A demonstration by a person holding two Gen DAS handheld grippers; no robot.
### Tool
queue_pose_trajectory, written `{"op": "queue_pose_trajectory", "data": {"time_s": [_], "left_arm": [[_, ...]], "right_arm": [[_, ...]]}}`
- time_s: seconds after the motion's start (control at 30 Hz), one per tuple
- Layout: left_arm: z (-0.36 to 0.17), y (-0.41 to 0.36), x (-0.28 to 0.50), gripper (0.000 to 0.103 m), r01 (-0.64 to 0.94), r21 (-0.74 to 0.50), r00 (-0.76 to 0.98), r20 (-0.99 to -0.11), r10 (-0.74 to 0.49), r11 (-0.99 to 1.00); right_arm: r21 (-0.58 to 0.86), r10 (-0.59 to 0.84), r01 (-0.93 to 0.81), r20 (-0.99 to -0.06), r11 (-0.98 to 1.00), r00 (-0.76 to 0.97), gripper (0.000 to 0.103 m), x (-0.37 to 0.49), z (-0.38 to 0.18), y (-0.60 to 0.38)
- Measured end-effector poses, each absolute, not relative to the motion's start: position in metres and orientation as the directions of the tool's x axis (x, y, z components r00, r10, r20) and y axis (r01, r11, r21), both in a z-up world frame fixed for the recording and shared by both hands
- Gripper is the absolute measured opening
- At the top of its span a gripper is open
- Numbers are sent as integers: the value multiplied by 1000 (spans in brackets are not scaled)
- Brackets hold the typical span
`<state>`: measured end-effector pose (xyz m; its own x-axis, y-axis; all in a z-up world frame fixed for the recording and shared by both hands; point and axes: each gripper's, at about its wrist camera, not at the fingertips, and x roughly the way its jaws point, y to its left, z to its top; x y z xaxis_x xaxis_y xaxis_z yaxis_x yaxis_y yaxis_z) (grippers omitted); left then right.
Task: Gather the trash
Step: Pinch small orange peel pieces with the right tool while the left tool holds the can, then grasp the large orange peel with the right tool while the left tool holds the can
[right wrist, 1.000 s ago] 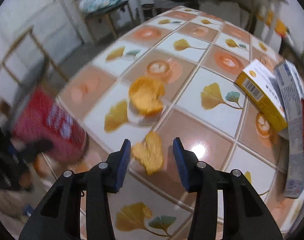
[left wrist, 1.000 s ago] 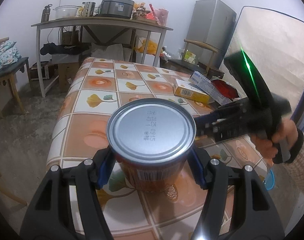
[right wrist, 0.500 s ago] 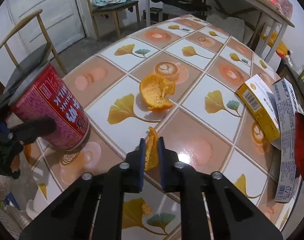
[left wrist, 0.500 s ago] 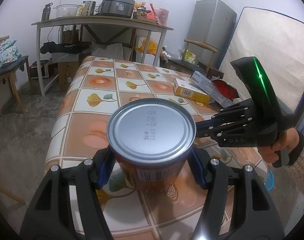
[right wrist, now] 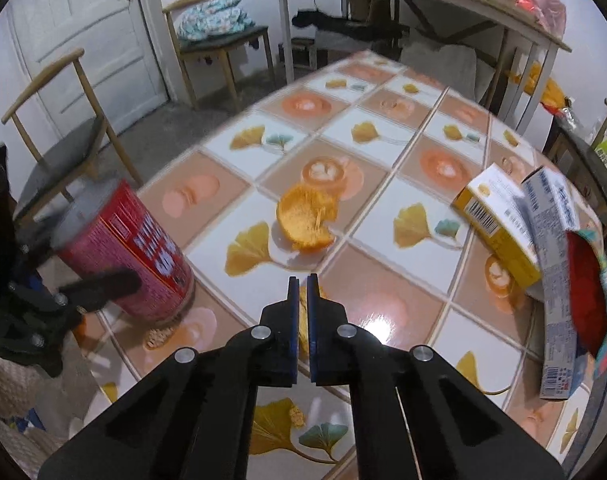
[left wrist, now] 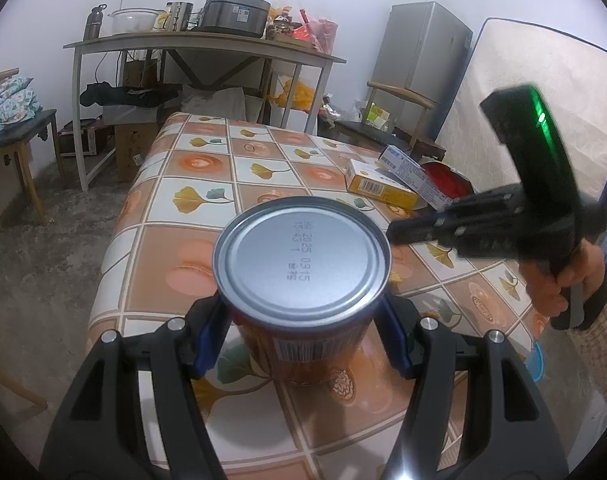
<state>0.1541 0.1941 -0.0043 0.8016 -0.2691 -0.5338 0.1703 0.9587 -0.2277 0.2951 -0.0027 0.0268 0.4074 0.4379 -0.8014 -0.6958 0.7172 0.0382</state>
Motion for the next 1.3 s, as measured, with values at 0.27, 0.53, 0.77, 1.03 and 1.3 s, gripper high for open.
{"op": "queue_pose_trajectory", "data": {"time_s": [0.27,0.53,0.77,1.03,1.3], "left_arm": [[-5,194,154,62,169,-230,802,-532,-270,958],[-5,194,153,62,169,-231,802,-533,-270,958],[-6,194,153,62,168,-231,803,-532,-269,958],[-6,195,152,62,168,-233,803,-532,-270,958],[-6,196,152,62,169,-235,803,-531,-272,957]], "right_arm": [[44,383,-684,-854,728,352,41,310,8,1],[9,331,-699,-885,715,327,33,300,-23,6],[-38,322,-698,-868,715,377,6,288,-19,5],[-10,376,-660,-815,751,440,5,287,14,-12],[112,511,-667,-738,737,440,5,316,50,2]]}}
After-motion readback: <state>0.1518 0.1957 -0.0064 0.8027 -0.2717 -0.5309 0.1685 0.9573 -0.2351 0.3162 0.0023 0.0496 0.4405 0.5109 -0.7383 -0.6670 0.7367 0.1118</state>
